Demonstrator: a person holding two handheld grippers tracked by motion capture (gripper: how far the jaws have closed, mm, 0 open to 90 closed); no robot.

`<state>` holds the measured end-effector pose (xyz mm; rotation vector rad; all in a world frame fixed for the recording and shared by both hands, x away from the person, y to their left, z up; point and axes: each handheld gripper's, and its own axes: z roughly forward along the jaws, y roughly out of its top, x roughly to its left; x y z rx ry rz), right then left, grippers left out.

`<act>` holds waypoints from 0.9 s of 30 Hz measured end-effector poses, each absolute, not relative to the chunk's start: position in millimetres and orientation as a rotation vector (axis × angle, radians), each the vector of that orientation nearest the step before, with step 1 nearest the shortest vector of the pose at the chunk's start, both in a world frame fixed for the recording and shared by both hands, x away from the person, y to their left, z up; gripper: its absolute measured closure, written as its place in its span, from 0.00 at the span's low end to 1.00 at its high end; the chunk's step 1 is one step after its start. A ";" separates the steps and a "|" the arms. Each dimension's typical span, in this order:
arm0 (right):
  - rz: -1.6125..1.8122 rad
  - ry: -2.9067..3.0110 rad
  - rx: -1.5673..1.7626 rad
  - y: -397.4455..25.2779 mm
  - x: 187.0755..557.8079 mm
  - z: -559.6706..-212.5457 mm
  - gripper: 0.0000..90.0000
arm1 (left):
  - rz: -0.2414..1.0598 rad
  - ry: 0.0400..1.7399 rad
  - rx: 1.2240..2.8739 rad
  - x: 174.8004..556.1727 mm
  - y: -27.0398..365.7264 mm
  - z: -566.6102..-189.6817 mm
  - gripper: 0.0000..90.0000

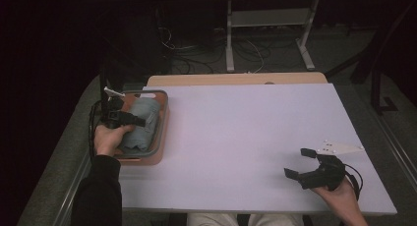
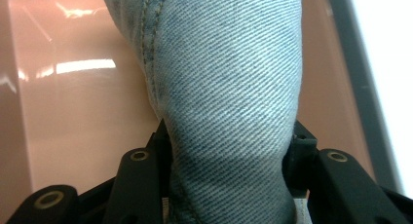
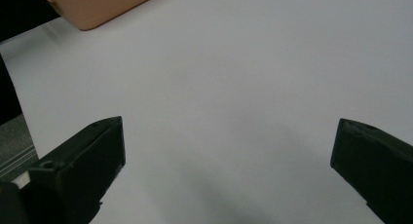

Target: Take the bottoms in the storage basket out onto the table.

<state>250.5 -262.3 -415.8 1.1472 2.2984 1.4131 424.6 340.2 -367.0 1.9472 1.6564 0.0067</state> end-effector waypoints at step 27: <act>1.419 2.286 1.148 -263.4 250.1 -414.9 0.00 | 0.084 1.514 1.872 408.8 340.1 -298.2 0.61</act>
